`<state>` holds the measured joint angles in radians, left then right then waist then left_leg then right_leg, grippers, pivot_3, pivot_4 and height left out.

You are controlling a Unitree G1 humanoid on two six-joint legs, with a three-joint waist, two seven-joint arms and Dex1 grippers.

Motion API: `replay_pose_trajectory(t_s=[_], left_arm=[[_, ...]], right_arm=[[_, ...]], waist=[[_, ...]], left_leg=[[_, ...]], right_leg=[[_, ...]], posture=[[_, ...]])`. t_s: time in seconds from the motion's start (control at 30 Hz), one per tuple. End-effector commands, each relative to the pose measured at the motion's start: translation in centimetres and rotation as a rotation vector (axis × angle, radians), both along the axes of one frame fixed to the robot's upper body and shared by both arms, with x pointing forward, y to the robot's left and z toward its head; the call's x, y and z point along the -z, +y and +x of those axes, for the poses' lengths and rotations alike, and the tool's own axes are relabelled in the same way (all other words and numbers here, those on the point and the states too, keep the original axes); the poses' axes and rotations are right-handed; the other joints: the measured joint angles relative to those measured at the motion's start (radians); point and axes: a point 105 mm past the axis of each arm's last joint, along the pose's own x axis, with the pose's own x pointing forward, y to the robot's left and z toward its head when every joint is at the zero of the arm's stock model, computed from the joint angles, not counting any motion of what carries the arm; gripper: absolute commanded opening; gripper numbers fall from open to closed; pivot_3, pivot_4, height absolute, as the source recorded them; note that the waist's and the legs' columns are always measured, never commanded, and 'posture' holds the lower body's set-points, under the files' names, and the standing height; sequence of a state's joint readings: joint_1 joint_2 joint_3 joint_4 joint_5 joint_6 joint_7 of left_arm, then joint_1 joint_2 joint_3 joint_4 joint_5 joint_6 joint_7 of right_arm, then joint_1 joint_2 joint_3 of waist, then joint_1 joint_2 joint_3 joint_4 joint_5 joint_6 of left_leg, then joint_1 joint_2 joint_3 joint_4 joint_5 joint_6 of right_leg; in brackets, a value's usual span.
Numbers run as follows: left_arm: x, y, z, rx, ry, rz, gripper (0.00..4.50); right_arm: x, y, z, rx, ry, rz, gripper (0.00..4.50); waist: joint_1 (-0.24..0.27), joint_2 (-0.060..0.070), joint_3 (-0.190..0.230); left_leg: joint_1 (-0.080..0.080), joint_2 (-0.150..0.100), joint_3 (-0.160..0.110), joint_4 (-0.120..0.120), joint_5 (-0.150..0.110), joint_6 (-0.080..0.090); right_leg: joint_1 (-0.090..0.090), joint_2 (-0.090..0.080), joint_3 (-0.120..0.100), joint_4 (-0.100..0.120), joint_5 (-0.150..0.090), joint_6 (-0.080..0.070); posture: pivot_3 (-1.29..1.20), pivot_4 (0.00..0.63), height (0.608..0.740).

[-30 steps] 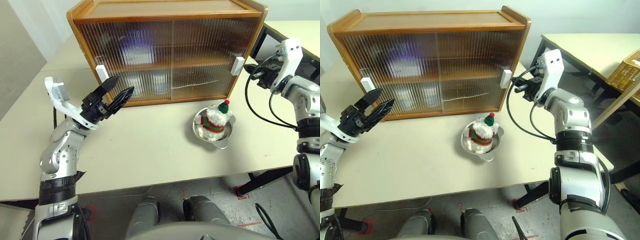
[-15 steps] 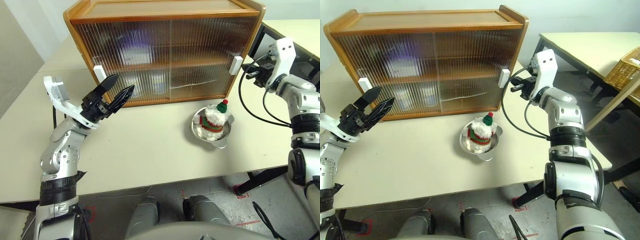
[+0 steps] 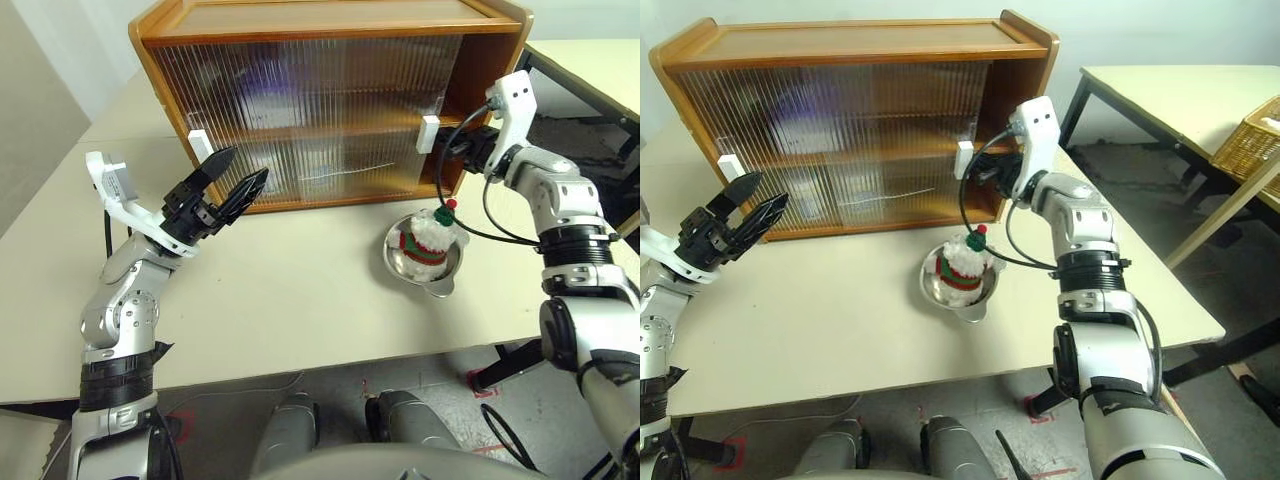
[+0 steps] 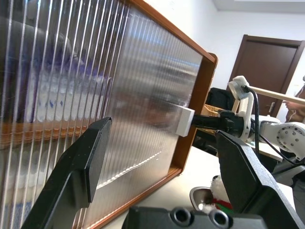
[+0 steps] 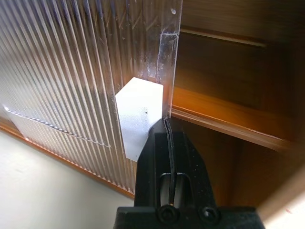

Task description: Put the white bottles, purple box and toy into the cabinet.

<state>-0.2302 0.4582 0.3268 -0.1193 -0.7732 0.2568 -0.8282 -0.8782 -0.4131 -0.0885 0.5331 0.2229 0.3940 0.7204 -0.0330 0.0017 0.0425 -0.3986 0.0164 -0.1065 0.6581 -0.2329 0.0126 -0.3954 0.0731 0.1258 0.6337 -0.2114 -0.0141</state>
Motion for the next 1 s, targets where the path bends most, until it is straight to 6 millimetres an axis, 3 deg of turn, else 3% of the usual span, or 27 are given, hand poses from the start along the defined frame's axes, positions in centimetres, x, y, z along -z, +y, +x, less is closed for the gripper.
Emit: replay_pose_trajectory(t_s=[0.03,0.2,0.63,1.0], left_arm=[[-0.1,0.0,-0.2,-0.008,-0.01,0.02,4.5],[0.0,0.0,-0.3,-0.009,-0.011,0.021,4.5],[-0.1,-0.1,-0.3,-0.016,-0.01,0.02,4.5],[-0.2,0.0,-0.3,-0.023,-0.009,0.024,4.5]], right_arm=[[-0.5,1.9,-0.2,-0.049,-0.011,0.008,0.01],[-0.2,4.4,-0.4,-0.106,-0.003,0.041,0.01],[-0.6,8.4,-0.9,-0.225,0.006,0.092,0.01],[-0.7,10.0,-1.8,-0.332,0.037,0.122,0.01]], waist=[[0.001,0.0,0.0],[0.001,0.0,0.0],[0.004,0.0,0.0],[0.006,0.0,0.0]], left_leg=[[0.0,0.0,0.0,0.0,0.0,0.0],[-0.001,0.0,0.0,-0.001,0.0,0.0],[-0.003,0.0,0.0,-0.001,0.0,0.0],[-0.005,0.0,0.0,-0.001,0.0,-0.001]], right_leg=[[0.0,0.0,0.0,0.0,0.0,0.0],[-0.001,0.0,0.0,0.0,-0.001,-0.002],[-0.003,0.0,0.0,0.001,0.0,-0.003],[-0.005,0.0,-0.001,0.001,-0.001,-0.006]], posture=[[0.0,0.033,0.74],[0.0,0.035,0.74],[0.01,0.036,0.74],[0.01,0.035,0.74]])
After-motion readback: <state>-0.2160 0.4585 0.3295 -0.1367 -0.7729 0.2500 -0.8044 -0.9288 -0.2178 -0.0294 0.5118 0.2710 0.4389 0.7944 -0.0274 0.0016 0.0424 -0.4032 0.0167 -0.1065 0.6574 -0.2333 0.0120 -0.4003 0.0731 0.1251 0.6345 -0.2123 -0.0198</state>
